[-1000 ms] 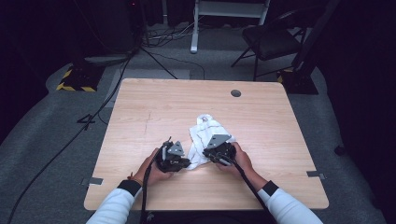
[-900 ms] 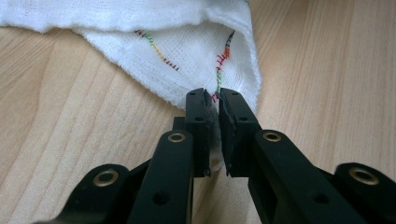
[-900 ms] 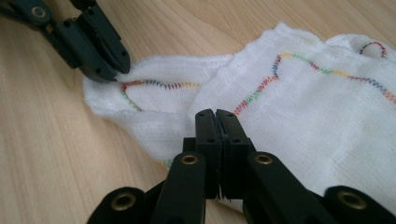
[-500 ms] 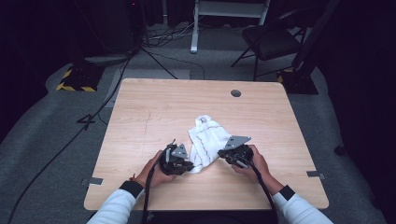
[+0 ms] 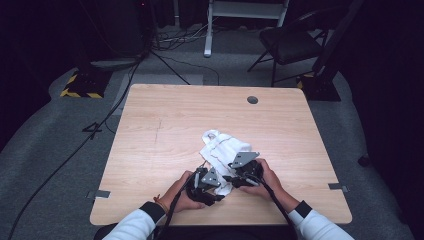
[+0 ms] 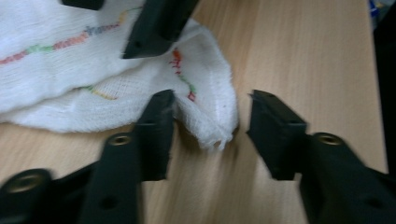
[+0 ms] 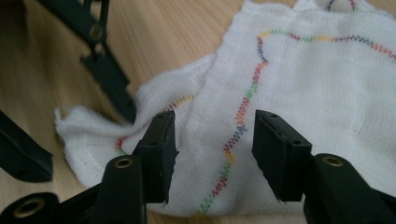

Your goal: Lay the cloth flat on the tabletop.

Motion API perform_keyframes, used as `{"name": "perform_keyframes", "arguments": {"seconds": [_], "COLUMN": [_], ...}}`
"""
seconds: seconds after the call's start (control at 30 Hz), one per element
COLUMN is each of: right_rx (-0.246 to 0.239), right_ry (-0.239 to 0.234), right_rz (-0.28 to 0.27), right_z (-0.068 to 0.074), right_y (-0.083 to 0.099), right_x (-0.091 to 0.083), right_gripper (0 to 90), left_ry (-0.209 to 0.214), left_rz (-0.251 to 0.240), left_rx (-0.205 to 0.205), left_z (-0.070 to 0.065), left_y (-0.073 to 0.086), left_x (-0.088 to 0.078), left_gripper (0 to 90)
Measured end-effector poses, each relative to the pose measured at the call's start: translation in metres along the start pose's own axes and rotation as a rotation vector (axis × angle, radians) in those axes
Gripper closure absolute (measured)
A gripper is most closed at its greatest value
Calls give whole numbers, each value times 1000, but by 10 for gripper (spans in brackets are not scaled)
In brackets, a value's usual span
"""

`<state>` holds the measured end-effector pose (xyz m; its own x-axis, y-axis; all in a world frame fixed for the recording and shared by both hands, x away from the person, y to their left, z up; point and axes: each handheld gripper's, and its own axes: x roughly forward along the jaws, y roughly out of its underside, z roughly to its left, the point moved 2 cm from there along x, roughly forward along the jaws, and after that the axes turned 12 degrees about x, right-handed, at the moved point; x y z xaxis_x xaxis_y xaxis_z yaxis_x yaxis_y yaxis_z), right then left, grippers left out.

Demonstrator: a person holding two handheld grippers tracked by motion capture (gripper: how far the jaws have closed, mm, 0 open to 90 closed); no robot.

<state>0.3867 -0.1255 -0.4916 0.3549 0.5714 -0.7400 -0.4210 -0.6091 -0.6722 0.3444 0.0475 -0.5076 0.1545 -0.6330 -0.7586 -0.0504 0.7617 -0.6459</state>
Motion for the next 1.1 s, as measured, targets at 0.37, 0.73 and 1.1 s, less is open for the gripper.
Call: {"name": "perform_keyframes", "arguments": {"seconds": [0.37,0.73,1.1], "right_rx": [18,148,300], "right_ry": [101,226,199], "right_rz": [35,17,-37], "right_z": [-23,-75,-93], "right_y": [24,50,75], "right_x": [-17,-41,-74], "right_gripper": [588,528,442], "left_ry": [-184,-120,-109], "left_rz": [-86,-54,-28], "left_rx": [-148,-49,4], "left_z": [51,67,69], "left_y": [14,-11,-27], "left_x": [-30,4,33], "left_gripper": [250,314,611]}}
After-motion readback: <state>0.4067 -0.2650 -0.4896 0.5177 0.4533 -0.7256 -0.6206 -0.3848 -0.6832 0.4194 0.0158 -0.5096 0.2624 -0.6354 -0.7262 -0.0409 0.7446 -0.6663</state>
